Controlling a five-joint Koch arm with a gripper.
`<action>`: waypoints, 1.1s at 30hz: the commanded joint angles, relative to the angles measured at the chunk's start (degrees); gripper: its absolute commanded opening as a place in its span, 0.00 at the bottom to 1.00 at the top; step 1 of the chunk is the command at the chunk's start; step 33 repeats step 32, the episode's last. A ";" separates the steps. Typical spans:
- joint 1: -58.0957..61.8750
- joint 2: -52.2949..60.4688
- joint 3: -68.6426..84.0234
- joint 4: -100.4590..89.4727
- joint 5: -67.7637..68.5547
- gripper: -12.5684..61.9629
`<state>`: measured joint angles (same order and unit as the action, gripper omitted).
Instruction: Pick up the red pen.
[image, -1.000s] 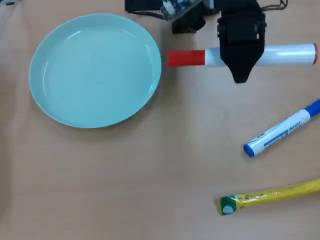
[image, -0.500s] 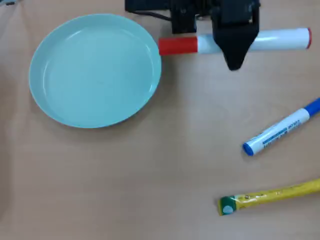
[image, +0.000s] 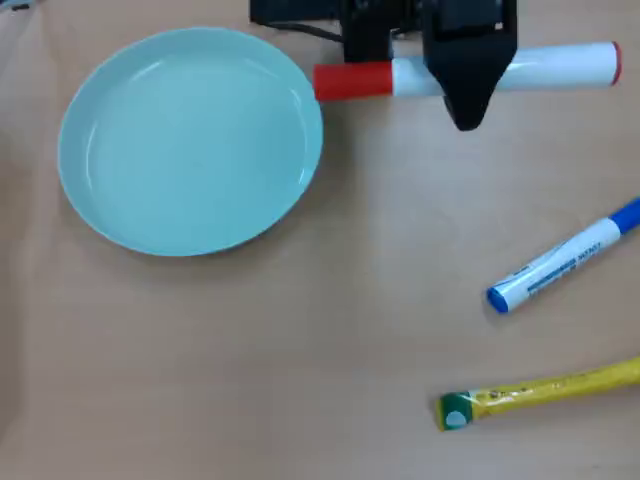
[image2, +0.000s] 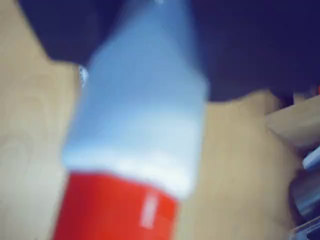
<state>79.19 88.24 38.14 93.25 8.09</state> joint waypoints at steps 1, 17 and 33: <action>0.35 2.64 -2.20 0.09 -0.70 0.06; 0.70 2.72 4.92 -0.18 -0.97 0.06; 0.79 2.55 6.24 -1.41 -0.88 0.06</action>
